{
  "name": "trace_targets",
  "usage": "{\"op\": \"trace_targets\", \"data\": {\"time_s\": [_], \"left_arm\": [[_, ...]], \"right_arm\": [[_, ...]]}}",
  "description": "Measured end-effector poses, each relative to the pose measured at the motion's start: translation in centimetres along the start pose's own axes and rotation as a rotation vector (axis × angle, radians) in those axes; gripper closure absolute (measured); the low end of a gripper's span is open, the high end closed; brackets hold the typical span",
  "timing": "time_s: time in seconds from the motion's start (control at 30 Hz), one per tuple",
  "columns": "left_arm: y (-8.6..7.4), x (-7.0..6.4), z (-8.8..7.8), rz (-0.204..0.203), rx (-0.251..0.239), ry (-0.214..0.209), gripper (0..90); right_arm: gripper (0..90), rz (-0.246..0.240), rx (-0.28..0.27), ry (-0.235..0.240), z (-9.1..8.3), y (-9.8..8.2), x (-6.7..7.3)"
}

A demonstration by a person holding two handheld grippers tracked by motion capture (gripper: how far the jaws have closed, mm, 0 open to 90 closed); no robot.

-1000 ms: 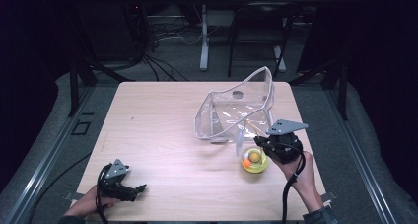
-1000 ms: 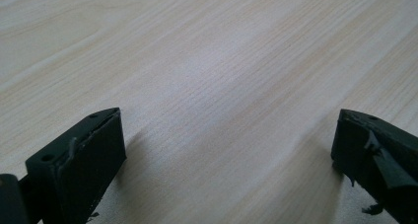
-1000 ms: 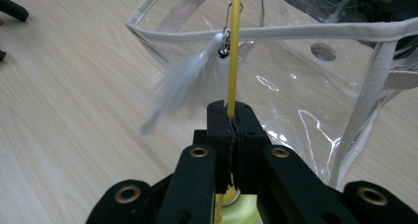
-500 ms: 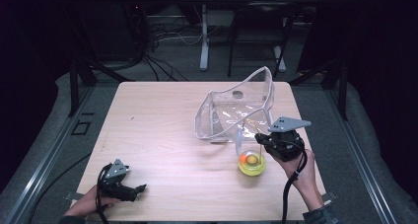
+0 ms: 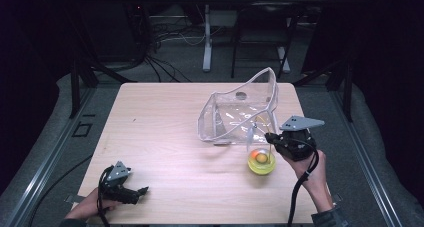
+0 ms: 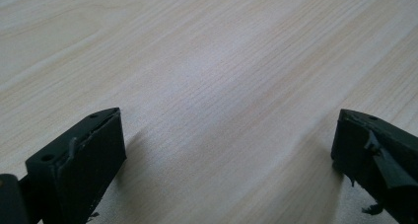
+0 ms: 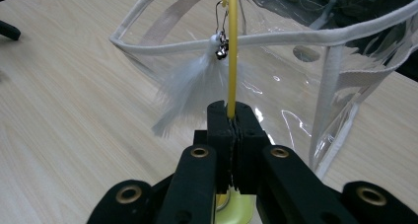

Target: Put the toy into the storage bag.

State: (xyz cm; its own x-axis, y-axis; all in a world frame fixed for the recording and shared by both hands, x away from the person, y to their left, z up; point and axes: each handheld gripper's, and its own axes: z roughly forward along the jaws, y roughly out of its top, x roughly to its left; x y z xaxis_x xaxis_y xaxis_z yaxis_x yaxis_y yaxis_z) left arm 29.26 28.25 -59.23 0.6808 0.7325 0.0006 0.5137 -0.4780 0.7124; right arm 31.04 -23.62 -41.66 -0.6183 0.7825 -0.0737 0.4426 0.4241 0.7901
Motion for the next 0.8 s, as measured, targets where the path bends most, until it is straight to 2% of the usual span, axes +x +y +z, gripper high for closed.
{"op": "trace_targets", "data": {"time_s": [0.8], "left_arm": [[0.0, 0.0, 0.0, 0.0, 0.0, 0.0, 0.0]], "right_arm": [[87.9, 0.05, 0.032, -0.049, -1.3, -0.8, -2.5]]}}
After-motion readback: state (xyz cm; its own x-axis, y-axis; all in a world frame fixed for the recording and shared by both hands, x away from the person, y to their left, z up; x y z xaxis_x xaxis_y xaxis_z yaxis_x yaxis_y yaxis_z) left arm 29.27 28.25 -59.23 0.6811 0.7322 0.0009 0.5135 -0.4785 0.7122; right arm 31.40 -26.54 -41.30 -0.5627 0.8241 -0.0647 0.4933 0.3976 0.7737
